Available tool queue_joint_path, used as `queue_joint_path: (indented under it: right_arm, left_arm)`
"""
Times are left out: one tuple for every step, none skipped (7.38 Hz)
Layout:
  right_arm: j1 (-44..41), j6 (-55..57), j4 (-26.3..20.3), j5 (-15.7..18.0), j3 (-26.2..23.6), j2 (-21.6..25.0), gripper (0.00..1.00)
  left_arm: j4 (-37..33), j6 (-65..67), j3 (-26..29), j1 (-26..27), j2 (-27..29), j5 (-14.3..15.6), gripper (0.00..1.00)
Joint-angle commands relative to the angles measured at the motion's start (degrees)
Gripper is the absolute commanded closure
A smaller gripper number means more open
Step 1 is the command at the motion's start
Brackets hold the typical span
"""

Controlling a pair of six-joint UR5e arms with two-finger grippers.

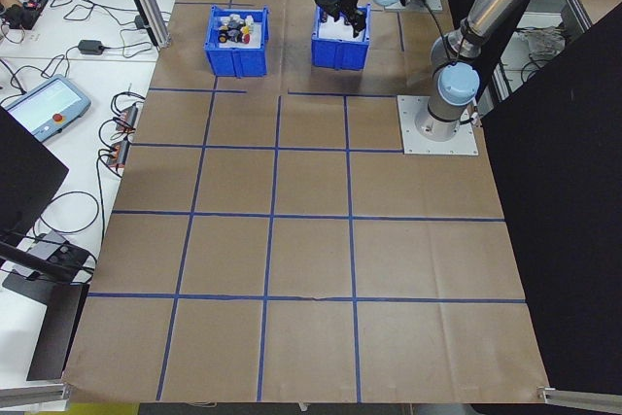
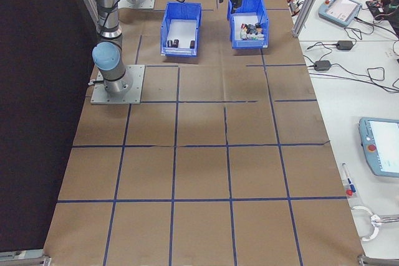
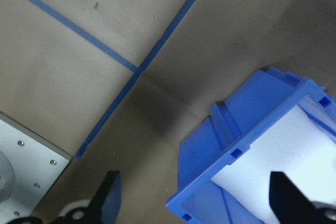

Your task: Place battery box in front

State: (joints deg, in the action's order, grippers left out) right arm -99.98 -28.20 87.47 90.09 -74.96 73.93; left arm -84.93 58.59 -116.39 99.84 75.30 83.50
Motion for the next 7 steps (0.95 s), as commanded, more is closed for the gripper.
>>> queue_joint_path:
  right_arm:
    - [-5.12,-11.83,2.42,0.09,2.97,-4.92,0.0]
    - [-7.4,-18.49,6.01,0.09,3.15,-7.03,0.0]
    - [-9.78,-24.38,7.87,0.09,3.15,-8.79,0.0]
    - [-10.93,-28.97,11.28,0.18,3.33,-9.94,0.0]
    - [-11.38,-33.02,14.97,0.18,3.33,-11.34,0.0]
    - [-12.77,-35.06,15.71,1.48,3.33,-12.57,0.0]
    - [-14.09,-34.99,16.5,3.93,3.59,-13.63,0.0]
  left_arm:
    - [1.25,23.06,-2.33,6.48,-0.41,-0.18,0.0]
    - [2.74,34.55,-2.78,10.08,-0.33,-0.18,0.0]
    - [4.23,44.06,-2.87,12.98,0.02,-0.27,0.0]
    - [5.81,47.63,-3.57,14.84,0.2,-0.18,0.0]
    - [10.96,51.24,-6.19,16.16,0.29,-0.1,0.0]
    - [16.84,51.45,-8.56,17.31,0.38,-0.01,0.0]
    - [18.29,51.36,-9.46,17.84,1.07,0.17,0.0]
